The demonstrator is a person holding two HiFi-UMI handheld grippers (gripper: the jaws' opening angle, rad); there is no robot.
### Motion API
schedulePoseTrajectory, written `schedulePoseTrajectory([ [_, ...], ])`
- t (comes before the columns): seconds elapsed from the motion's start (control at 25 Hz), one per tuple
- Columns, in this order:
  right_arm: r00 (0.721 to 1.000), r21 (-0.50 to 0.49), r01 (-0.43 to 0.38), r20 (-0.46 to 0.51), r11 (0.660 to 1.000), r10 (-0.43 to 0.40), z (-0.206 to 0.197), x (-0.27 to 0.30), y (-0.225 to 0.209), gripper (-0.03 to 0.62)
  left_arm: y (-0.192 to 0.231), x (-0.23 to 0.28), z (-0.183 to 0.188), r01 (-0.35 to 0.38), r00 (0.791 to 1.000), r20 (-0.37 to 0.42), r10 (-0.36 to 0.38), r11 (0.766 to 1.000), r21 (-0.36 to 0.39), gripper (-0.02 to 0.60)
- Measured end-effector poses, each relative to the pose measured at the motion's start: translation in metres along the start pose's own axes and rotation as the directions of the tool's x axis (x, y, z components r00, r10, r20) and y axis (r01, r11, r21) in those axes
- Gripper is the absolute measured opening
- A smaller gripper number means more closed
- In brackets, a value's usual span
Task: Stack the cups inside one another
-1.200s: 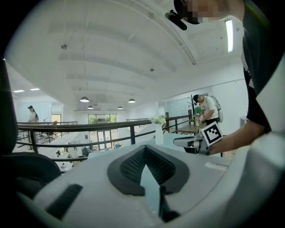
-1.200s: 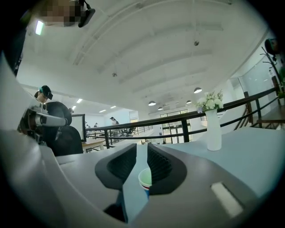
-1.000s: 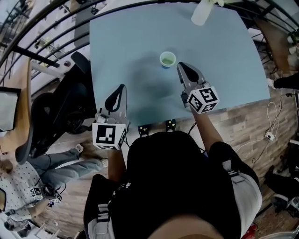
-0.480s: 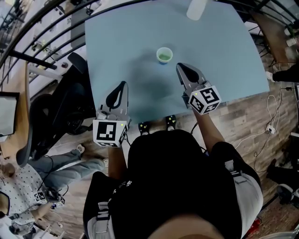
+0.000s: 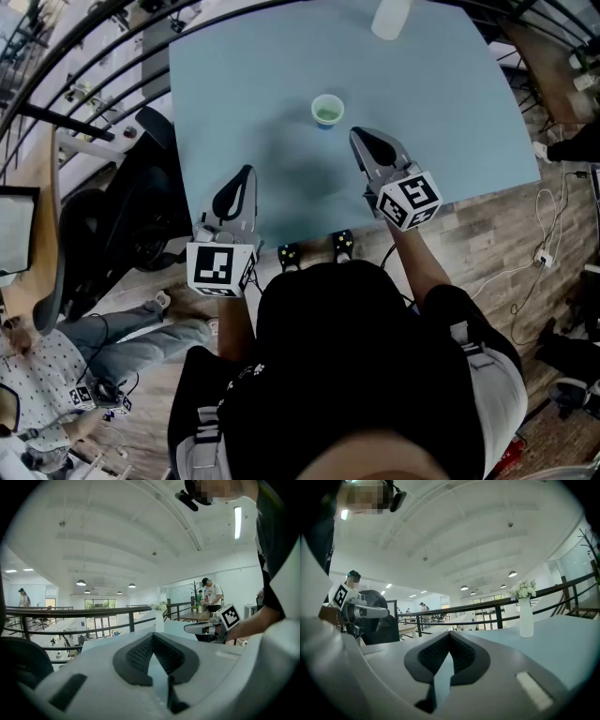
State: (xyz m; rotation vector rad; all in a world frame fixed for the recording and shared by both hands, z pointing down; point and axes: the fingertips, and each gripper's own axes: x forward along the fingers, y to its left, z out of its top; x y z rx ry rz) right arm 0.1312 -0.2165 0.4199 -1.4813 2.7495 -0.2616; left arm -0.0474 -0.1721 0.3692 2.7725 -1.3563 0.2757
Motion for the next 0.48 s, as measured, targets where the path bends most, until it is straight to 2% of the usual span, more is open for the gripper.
schedulePoseTrajectory([
  [0.48,1.000,-0.002,-0.016,0.008,1.000,0.016,0.0052,-0.0036,0.0042,0.005,-0.0047,-0.0041,-0.0013,-0.009,1.000,-0.003,0.009,1.000,-0.007,-0.015],
])
